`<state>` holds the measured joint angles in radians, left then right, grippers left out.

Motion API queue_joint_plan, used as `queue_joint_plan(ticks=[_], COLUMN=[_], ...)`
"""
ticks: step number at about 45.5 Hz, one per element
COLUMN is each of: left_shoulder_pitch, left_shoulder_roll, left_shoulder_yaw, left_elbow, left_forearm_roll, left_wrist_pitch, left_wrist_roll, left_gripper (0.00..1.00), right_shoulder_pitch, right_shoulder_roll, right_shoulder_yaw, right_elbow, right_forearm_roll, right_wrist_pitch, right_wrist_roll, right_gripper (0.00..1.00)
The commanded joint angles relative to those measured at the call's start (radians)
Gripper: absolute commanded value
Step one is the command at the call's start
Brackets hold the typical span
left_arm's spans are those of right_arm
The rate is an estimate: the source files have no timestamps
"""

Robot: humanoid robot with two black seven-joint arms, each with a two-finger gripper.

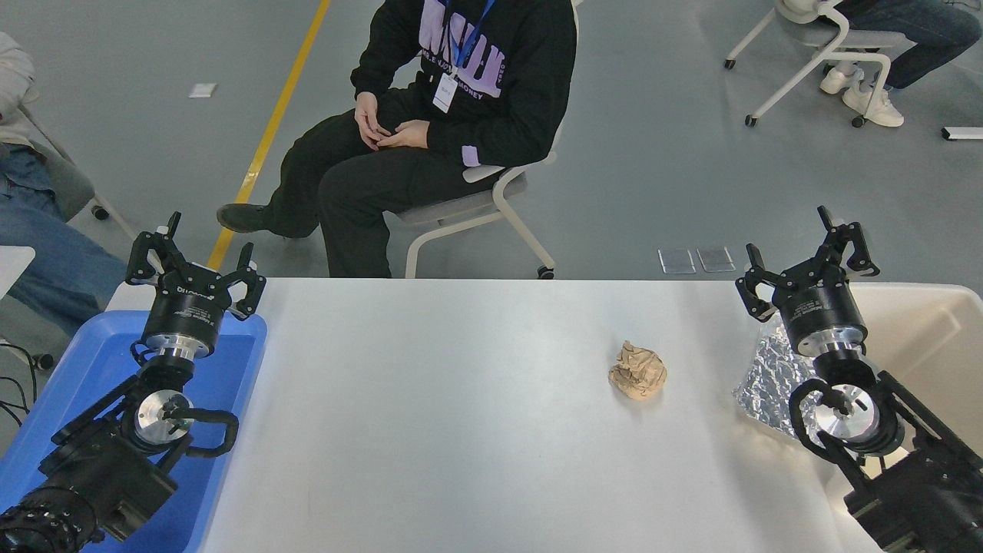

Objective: Pick up paper cup place in dustbin

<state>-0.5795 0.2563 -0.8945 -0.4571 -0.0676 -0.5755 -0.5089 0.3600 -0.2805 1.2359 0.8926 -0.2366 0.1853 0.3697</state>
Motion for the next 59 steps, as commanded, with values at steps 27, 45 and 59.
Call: queue_joint_plan(ticks=[27, 45, 59], left_shoulder_pitch=[0.000, 0.000, 0.000], left_shoulder_roll=[-0.005, -0.005, -0.005], left_shoulder_yaw=[-0.001, -0.001, -0.001], left_elbow=[0.000, 0.000, 0.000], left_forearm_roll=[-0.001, -0.001, -0.001], left_wrist_pitch=[0.000, 0.000, 0.002], left_wrist_roll=[-0.003, -0.003, -0.003], left_gripper=[0.99, 0.99, 0.99], right_shoulder_pitch=[-0.003, 0.014, 0.131], right_shoulder_roll=[-0.002, -0.019, -0.268], right_shoulder_yaw=[0.001, -0.062, -0.456], right_elbow=[-0.001, -0.050, -0.026], right_forearm_roll=[0.000, 0.002, 0.109], right_wrist_pitch=[-0.006, -0.017, -0.096], right_wrist_roll=[0.000, -0.012, -0.135], right_gripper=[1.00, 1.00, 1.00])
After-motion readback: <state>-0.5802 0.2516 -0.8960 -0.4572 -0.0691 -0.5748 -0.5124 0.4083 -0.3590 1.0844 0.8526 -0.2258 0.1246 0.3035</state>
